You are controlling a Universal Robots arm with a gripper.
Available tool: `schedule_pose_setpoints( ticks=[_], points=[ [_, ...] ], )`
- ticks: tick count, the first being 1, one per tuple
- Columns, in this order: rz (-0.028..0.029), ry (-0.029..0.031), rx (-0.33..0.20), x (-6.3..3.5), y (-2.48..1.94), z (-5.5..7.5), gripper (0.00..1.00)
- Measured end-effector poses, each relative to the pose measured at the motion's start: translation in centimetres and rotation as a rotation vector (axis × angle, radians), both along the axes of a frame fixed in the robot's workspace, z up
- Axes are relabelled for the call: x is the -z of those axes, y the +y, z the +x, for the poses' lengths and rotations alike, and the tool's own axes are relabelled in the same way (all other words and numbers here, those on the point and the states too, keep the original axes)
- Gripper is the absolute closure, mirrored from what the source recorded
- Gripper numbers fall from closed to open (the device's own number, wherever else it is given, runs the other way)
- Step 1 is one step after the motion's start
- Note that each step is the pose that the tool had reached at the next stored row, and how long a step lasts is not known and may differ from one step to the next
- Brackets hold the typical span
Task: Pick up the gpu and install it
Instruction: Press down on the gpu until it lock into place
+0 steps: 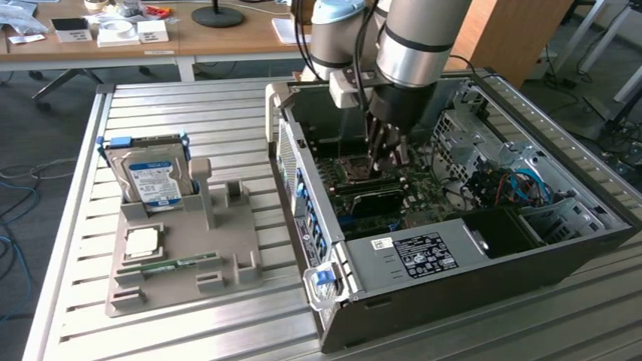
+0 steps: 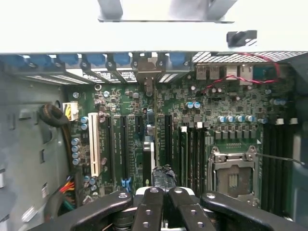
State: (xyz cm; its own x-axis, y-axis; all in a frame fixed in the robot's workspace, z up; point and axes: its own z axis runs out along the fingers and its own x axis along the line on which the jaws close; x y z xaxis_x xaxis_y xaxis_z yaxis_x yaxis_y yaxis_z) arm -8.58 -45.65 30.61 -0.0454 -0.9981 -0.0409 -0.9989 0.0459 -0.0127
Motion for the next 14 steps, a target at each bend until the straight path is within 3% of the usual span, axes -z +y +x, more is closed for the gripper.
schedule_pose_setpoints(
  ticks=[7,14],
  points=[
    [-0.0001,0.0,0.0,-1.64,0.0,0.0,0.89],
    [-0.0001,0.0,0.0,-1.73,0.0,0.0,0.89]
  ],
)
